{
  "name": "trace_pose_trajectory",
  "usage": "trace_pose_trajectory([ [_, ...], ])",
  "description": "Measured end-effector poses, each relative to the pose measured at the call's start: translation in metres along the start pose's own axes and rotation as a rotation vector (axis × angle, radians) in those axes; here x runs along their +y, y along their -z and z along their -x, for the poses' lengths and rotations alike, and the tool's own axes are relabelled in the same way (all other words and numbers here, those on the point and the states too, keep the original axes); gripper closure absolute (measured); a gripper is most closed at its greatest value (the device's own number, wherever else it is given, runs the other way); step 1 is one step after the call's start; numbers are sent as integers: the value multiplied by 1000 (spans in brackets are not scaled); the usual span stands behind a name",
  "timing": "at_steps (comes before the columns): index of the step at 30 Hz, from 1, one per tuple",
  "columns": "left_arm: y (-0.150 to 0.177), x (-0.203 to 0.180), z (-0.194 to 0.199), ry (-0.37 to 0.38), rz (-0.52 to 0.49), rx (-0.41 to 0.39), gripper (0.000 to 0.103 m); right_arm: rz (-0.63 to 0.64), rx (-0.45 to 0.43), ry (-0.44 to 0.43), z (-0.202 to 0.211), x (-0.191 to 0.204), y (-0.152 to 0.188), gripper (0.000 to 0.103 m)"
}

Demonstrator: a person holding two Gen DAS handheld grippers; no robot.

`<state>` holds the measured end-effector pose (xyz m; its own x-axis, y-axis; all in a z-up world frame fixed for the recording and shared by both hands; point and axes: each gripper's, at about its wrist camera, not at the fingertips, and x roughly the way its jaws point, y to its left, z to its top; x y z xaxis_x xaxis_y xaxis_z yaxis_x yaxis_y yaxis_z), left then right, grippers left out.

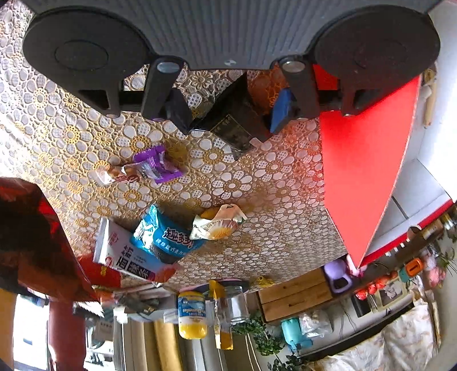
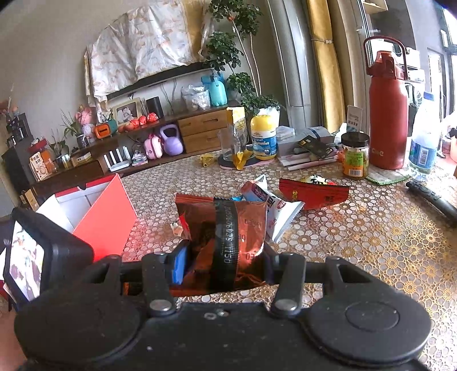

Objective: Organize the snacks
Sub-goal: 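Carry the red chips bag and black packet with both tools over the white box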

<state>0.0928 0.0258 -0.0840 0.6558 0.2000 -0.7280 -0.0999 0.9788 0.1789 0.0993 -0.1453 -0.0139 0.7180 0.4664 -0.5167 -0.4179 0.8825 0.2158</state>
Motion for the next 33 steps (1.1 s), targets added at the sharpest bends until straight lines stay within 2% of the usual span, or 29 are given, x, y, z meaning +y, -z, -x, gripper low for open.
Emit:
trace_pose_trajectory([
  [1,0,0,3,6,-1,-12,61,-2,1,0,0,-1,0,54],
  [3,-1,2,7,43,36,-19,63,-7,1,3,0,-3,2,54],
  [6,-2,1,8,60,41,-22,66,-11,4,7,0,-4,3,54],
  [13,-10,9,33,137,108,-89,67,-9,0,12,2,-2,2,54],
  [21,-25,30,88,193,167,-223,67,11,-17,10,8,6,-2,54],
  [27,-25,62,123,161,202,-314,67,50,-46,-17,15,26,-12,54],
  [33,-11,118,135,74,280,-332,67,119,-62,-76,14,64,-22,54],
])
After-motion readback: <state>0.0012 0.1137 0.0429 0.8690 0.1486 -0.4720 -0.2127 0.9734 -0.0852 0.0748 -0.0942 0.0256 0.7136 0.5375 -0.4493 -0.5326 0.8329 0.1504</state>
